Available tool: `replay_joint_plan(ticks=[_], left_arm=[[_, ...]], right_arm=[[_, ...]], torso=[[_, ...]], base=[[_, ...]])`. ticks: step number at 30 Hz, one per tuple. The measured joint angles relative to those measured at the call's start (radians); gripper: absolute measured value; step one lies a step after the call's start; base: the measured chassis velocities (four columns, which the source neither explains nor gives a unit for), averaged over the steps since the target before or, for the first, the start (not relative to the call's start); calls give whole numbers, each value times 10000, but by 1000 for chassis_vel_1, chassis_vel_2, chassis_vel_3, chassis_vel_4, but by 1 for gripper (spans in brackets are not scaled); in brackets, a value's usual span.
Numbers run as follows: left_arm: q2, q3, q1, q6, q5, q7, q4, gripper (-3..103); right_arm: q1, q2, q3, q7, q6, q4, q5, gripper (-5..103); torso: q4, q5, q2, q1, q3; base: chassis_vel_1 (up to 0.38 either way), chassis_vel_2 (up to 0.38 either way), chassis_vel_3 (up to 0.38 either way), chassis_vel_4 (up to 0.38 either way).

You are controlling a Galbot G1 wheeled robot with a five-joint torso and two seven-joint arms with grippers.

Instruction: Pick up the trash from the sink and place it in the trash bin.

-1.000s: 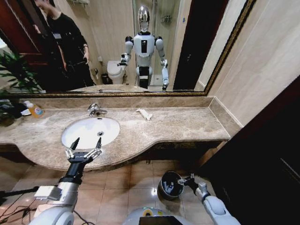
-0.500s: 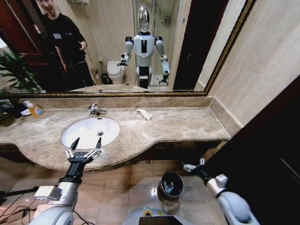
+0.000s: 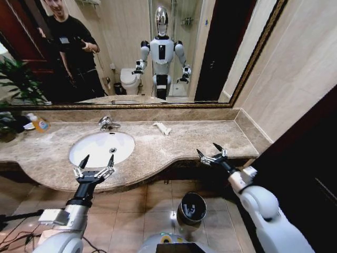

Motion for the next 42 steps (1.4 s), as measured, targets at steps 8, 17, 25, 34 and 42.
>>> replay_joint_plan(ticks=[8, 17, 25, 34, 42], left_arm=[[0, 0, 0, 0, 0, 0, 0, 100], [0, 1, 0, 0, -1, 1, 0, 100], [0, 1, 0, 0, 0, 0, 0, 100], [0, 1, 0, 0, 0, 0, 1, 100], [0, 0, 0, 0, 0, 0, 0, 100]], right_arm=[[3079, -360, -2306, 269, -343, -1547, 551, 100], [6063, 773, -5085, 1236, -796, -3830, 394, 100], [7421, 1877, -6244, 1915, -846, -5633, 174, 100], [8129, 2842, -6389, 2324, -689, -7508, 33, 100], [8493, 3319, -6336, 2324, -356, -8428, -591, 95]], torso=[[3, -4, 0, 1, 1], [3, -5, -1, 1, 1], [2, -3, -1, 0, 0], [1, -4, -1, 0, 0], [1, -4, 0, 0, 0]], base=[[0, 0, 0, 0], [0, 0, 0, 0], [0, 0, 0, 0], [0, 0, 0, 0], [0, 0, 0, 0]])
